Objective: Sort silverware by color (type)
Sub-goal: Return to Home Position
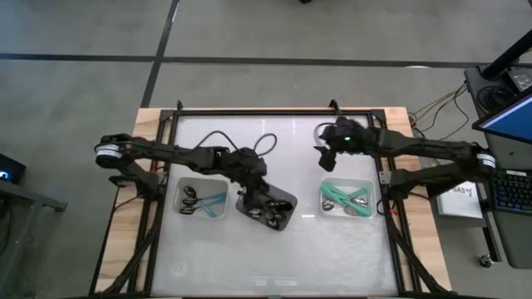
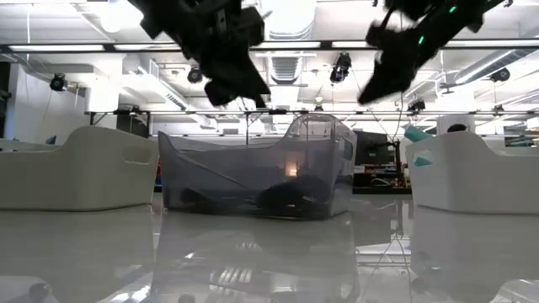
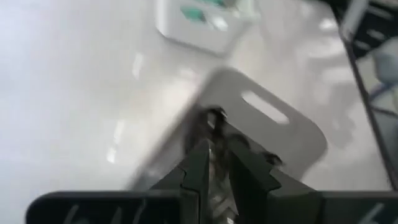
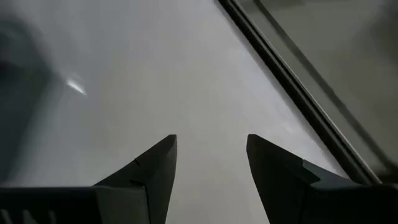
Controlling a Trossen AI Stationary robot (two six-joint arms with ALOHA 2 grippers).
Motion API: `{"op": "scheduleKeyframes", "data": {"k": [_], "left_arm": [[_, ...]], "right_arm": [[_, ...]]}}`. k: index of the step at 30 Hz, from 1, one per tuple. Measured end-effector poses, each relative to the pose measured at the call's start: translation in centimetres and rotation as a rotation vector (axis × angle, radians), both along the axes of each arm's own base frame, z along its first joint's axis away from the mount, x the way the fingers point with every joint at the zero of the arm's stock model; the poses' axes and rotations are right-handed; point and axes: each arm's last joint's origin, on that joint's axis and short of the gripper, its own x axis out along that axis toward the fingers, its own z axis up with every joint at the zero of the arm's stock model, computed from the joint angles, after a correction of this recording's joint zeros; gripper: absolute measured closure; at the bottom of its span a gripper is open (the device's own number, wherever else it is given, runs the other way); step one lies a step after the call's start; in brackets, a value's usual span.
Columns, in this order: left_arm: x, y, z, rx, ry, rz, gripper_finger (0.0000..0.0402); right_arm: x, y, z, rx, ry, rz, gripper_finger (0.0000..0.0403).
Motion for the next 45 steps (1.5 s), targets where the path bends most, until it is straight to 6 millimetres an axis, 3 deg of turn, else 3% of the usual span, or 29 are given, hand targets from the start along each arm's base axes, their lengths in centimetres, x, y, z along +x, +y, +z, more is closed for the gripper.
{"op": "scheduleKeyframes", "data": {"k": [6,10,16,24,30,36,45], "left_arm": [[-1.8,0.3,3.6,0.149,-0.116,0.101,0.0361],[-3.8,0.4,5.1,0.209,-0.166,0.159,0.0361],[-7.6,0.5,5.8,0.293,-0.203,0.286,0.0361],[-12.9,-0.1,4.2,0.316,-0.289,0.441,0.0361],[-16.0,-0.6,2.5,0.303,-0.412,0.450,0.0361],[-18.2,-0.6,0.6,0.342,-0.440,0.418,0.0361],[-20.6,-0.3,-3.0,0.417,-0.436,0.449,0.0361]], "right_arm": [[-2.2,1.4,2.0,0.035,-0.283,0.152,0.0216],[-3.5,2.0,0.7,0.041,-0.338,0.145,0.0216],[-4.8,2.4,-1.7,0.038,-0.402,0.136,0.0216],[-6.3,2.7,-4.4,-0.007,-0.470,0.097,0.0216],[-7.4,3.0,-6.8,-0.060,-0.577,0.078,0.0216],[-8.0,3.2,-7.4,-0.080,-0.677,0.071,0.0216],[-8.4,2.8,-7.2,-0.132,-0.696,-0.078,0.0216]]}}
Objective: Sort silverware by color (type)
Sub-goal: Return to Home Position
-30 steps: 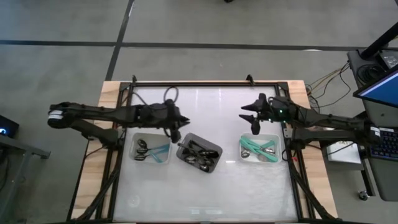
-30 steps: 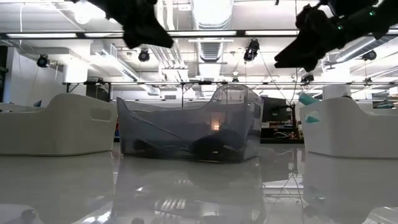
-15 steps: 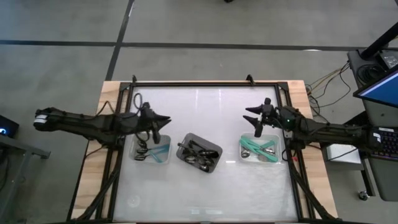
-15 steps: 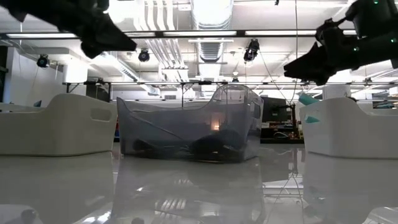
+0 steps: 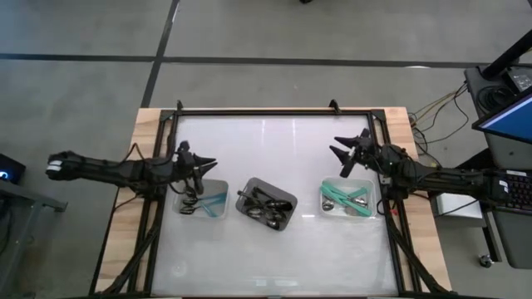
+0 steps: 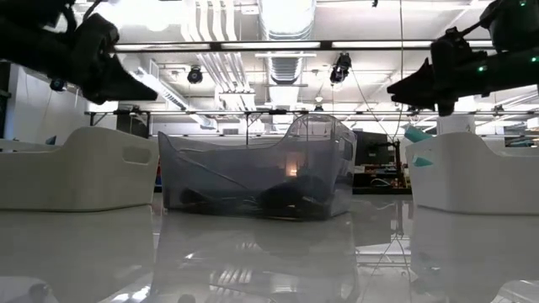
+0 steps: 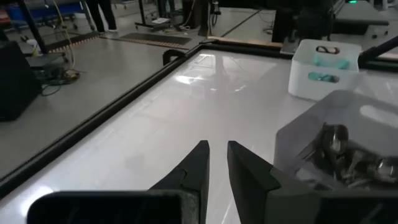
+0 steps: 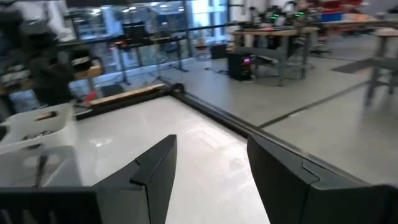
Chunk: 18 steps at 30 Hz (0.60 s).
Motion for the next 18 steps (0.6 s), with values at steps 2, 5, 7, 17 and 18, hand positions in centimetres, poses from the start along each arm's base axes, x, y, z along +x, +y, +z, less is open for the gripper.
{"op": "scheduleKeyframes", "data": {"k": [2,5,7,17,18], "left_arm": [[-0.4,0.0,-0.9,-0.001,-0.008,0.000,0.0361],[-0.9,0.1,-2.2,0.002,-0.038,-0.001,0.0361],[-1.2,0.1,-2.9,0.010,-0.063,-0.003,0.0361],[-1.9,0.1,-3.7,0.087,-0.141,-0.017,0.0361],[-1.9,0.2,-3.6,0.087,-0.147,-0.016,0.0361]], "right_arm": [[-0.1,-0.1,0.0,0.018,-0.008,-0.038,0.0216],[-0.1,-0.2,-0.2,0.049,-0.012,-0.064,0.0216],[-0.1,-0.2,-0.3,0.069,-0.010,-0.066,0.0216],[-0.1,-0.2,-0.4,0.067,0.010,-0.068,0.0216],[-0.1,-0.2,-0.4,0.067,0.010,-0.068,0.0216]]}}
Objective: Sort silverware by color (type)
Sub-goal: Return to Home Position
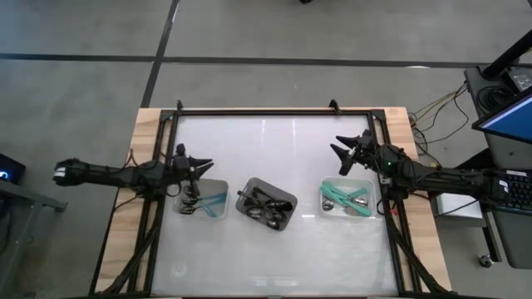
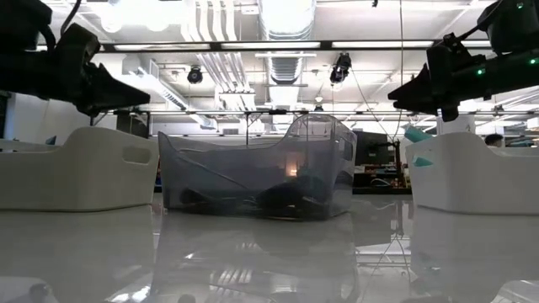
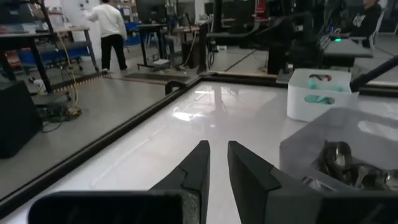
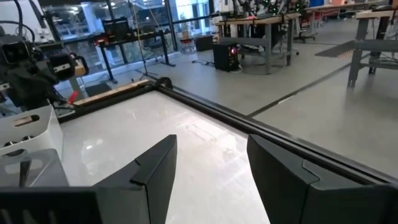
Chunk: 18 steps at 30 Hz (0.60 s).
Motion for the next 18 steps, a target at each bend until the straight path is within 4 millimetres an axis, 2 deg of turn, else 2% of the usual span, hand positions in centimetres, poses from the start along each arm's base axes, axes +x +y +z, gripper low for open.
{"op": "scheduleKeyframes", "data": {"k": [3,10,13,18], "left_arm": [[-0.1,0.1,-0.2,-0.012,0.010,0.043,0.0361],[-0.4,0.7,-1.0,-0.138,-0.005,0.303,0.0361],[-0.4,0.7,-1.2,-0.168,-0.012,0.331,0.0361],[-0.2,0.7,-1.6,-0.200,0.001,0.339,0.0361]], "right_arm": [[0.0,0.0,0.0,0.000,0.000,0.000,0.0216],[0.0,-0.1,0.0,-0.001,0.001,-0.022,0.0216],[-0.3,-0.3,0.1,-0.007,-0.002,-0.112,0.0216],[-0.2,-0.3,0.1,-0.007,-0.001,-0.110,0.0216]]}}
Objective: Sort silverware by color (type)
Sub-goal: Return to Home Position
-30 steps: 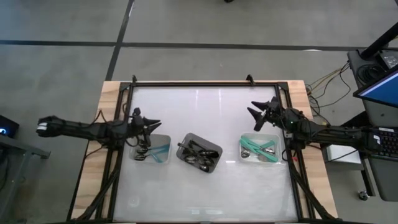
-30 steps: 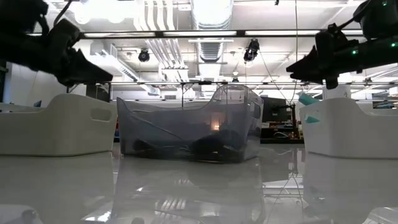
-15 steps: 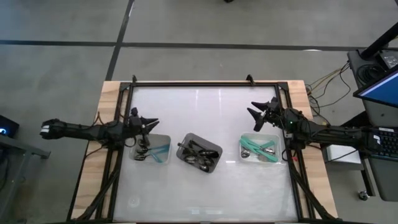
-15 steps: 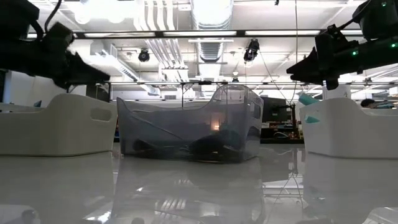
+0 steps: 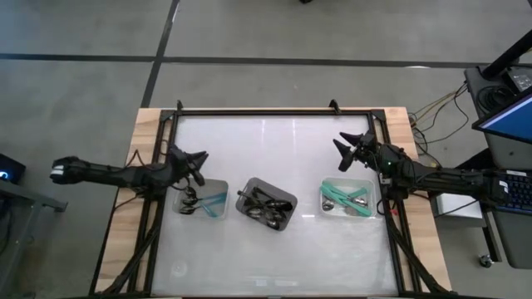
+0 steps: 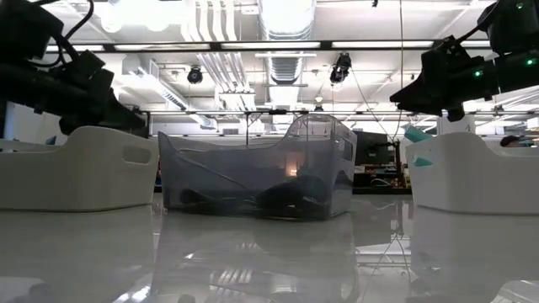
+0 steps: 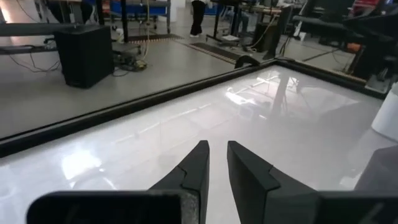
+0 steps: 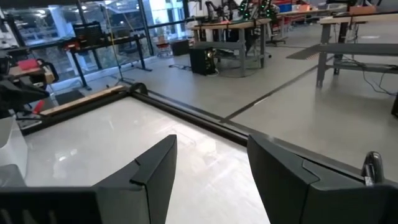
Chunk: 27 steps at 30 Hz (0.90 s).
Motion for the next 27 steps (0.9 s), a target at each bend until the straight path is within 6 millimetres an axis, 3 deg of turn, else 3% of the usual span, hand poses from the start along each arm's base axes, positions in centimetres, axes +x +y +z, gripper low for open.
{"op": "scheduleKeyframes", "data": {"k": [11,22,27], "left_arm": [[0.2,0.0,-0.5,0.010,0.058,0.008,0.0361],[0.3,0.0,-0.3,0.138,0.158,-0.027,0.0361],[0.5,0.0,0.9,0.134,0.103,-0.024,0.0361]], "right_arm": [[0.0,0.0,0.0,0.000,0.001,0.000,0.0216],[0.0,0.0,0.0,0.000,0.001,0.000,0.0216],[0.0,0.0,0.0,0.001,0.002,0.000,0.0216]]}}
